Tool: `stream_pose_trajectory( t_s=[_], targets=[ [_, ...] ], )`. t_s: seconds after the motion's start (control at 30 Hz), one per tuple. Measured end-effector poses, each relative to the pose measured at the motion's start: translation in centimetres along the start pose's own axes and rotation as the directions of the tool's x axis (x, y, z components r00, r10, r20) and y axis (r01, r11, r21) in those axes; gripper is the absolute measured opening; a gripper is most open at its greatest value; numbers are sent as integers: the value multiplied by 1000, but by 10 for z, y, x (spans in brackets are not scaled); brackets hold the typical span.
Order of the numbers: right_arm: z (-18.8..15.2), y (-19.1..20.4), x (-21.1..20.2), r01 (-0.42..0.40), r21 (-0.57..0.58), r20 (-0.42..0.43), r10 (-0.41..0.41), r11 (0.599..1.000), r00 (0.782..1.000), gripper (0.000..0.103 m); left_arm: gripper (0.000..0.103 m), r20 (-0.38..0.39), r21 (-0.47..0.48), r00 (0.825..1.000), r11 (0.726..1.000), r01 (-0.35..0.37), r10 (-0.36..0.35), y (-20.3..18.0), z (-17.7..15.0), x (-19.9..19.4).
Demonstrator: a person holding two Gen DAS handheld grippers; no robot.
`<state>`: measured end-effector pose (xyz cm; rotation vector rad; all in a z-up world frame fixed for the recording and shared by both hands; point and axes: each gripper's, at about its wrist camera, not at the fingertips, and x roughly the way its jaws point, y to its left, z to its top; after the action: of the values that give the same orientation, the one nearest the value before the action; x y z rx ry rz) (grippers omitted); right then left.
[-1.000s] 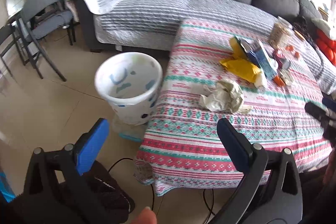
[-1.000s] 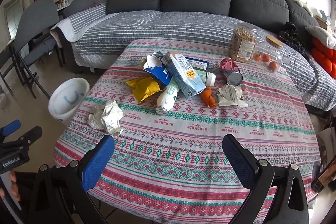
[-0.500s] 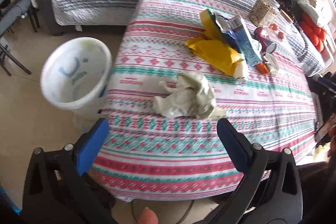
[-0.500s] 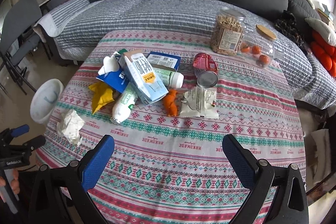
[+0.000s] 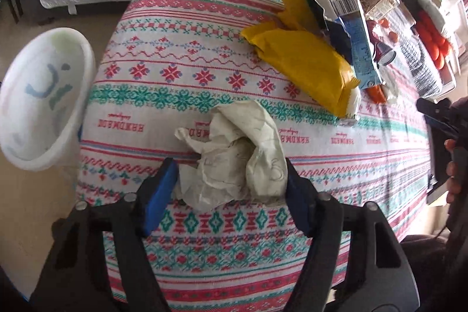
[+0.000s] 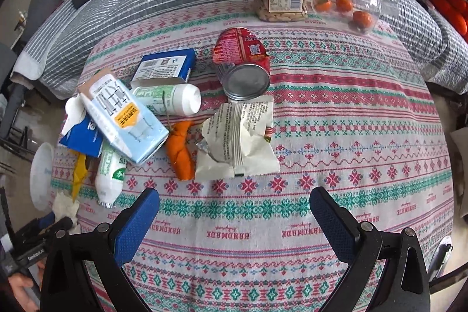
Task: Collect trash
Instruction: 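Grasp the crumpled beige tissue with the left gripper while the right gripper grasps the white snack wrapper, then carry the tissue over the white wastebasket and open the left gripper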
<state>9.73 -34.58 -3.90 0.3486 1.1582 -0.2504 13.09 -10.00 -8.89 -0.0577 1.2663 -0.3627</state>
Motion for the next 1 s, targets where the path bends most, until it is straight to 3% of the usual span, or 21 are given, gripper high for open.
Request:
stream_pose_trajectory(
  t_s=[0.03, 0.1, 0.37, 0.63, 0.73, 0.8, 1.0],
  targets=[
    [6, -3, 4, -7, 9, -4, 7, 1000, 1000, 103, 59, 0, 7, 1000, 1000, 7, -7, -1, 1, -1],
    [16, -9, 13, 7, 20, -20, -7, 1000, 1000, 103, 36, -1, 39, 999, 999, 36, -36, -5, 5, -3],
    [31, -7, 46, 12, 3, -100, -12, 1000, 995, 103, 32, 68, 161, 998, 987, -10, -1, -15, 19, -24],
    [32, -16, 65, 53, 46, -132, -47, 997, 990, 96, 32, 142, 112, 989, 993, 32, -48, 9, 27, -51],
    [30, -8, 64, 73, 8, -108, -72, 997, 992, 78, 32, 189, 91, 981, 996, 20, -37, 12, 29, -62],
    [27, -2, 61, 66, -13, -100, -67, 998, 993, 58, 32, 210, 75, 977, 997, 8, -24, 14, 29, -65],
    [15, -1, 40, 48, -10, -74, -49, 999, 996, 41, 33, 238, 38, 971, 999, 2, -11, 21, 22, -71]
  ],
)
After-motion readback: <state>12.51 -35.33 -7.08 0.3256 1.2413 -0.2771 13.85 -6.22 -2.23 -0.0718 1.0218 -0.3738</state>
